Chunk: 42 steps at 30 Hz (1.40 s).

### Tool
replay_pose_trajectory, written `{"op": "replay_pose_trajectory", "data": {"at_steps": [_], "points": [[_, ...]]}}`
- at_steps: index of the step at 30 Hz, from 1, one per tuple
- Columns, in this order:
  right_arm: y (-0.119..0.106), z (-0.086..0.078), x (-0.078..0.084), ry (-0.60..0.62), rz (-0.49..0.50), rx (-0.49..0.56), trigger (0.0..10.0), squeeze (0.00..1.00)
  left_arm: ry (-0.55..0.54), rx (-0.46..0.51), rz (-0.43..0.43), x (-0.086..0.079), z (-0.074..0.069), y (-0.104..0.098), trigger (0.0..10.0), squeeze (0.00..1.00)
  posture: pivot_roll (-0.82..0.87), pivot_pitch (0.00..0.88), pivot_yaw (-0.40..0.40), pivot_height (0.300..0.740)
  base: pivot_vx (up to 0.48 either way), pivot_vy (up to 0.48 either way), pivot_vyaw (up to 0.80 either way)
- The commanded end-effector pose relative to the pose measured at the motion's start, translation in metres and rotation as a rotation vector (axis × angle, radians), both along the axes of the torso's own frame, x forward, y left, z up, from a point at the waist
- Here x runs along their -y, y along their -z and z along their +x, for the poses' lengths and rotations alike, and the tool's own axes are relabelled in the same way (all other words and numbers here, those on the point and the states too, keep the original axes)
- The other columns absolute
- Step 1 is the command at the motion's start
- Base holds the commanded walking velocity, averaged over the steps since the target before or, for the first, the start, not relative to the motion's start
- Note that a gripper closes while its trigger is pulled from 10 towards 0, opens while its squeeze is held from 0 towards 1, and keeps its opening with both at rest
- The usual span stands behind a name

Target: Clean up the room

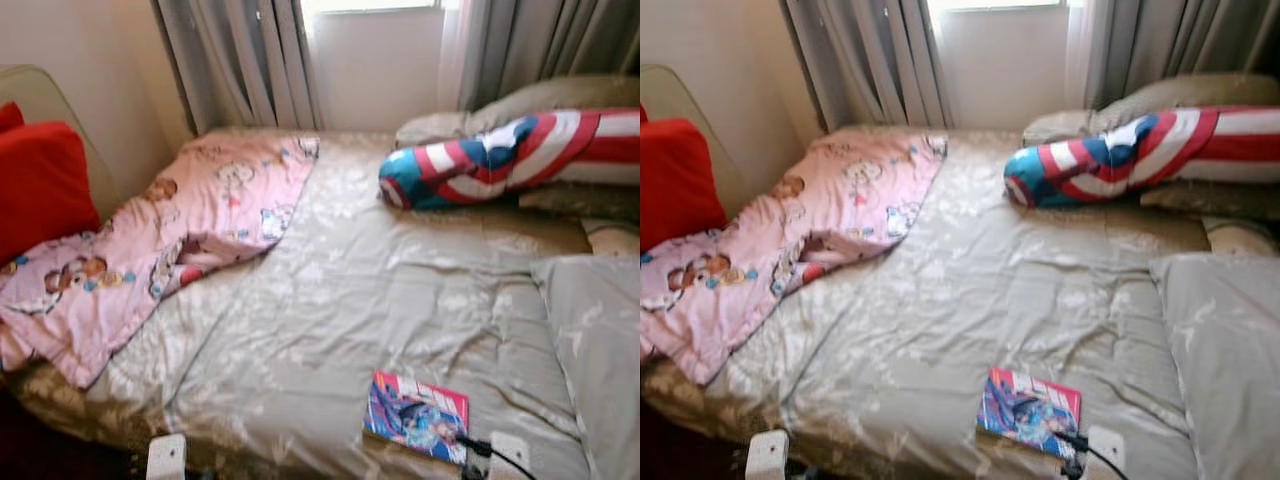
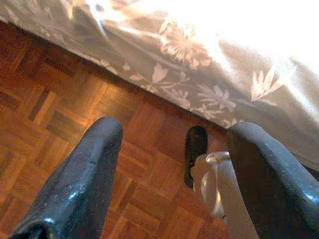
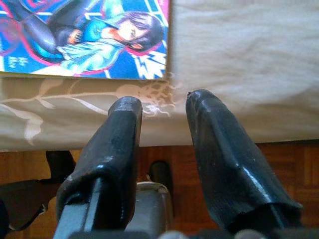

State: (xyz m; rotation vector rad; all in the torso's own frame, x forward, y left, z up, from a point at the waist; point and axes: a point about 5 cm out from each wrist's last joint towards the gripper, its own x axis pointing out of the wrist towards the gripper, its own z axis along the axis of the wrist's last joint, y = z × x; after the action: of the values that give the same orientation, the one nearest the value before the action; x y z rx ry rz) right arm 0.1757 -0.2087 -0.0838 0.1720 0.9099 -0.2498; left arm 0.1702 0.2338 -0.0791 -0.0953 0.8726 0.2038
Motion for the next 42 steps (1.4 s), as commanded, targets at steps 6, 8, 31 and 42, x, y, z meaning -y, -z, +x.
{"op": "replay_pose_trajectory", "data": {"at_steps": [6, 8, 31, 42], "points": [[-0.001, 0.005, -0.008, -0.024, 0.019, 0.019, 10.0, 0.0, -0.009, -0.028, 0.023, -0.016, -0.012, 0.001, 10.0, 0.0, -0.05, 0.0, 0.067, 0.74, 0.0, 0.344, 0.79], [-0.001, 0.004, -0.007, 0.012, 0.036, 0.02, 10.0, 0.0, -0.01, -0.036, 0.026, -0.018, -0.014, 0.001, 10.0, 0.0, -0.05, 0.0, 0.067, 0.74, 0.0, 0.42, 0.0], [-0.001, 0.005, -0.009, 0.009, 0.04, 0.018, 10.0, 0.0, -0.024, -0.06, 0.033, -0.024, -0.021, 0.002, 10.0, 0.0, -0.04, 0.0, 0.069, 0.74, 0.0, 0.469, 0.0], [-0.001, 0.006, -0.008, 0.0, 0.034, 0.015, 10.0, 0.0, -0.032, -0.061, 0.028, -0.023, -0.022, 0.003, 10.0, 0.0, -0.04, 0.0, 0.059, 0.74, 0.0, 0.48, 0.0]]}}
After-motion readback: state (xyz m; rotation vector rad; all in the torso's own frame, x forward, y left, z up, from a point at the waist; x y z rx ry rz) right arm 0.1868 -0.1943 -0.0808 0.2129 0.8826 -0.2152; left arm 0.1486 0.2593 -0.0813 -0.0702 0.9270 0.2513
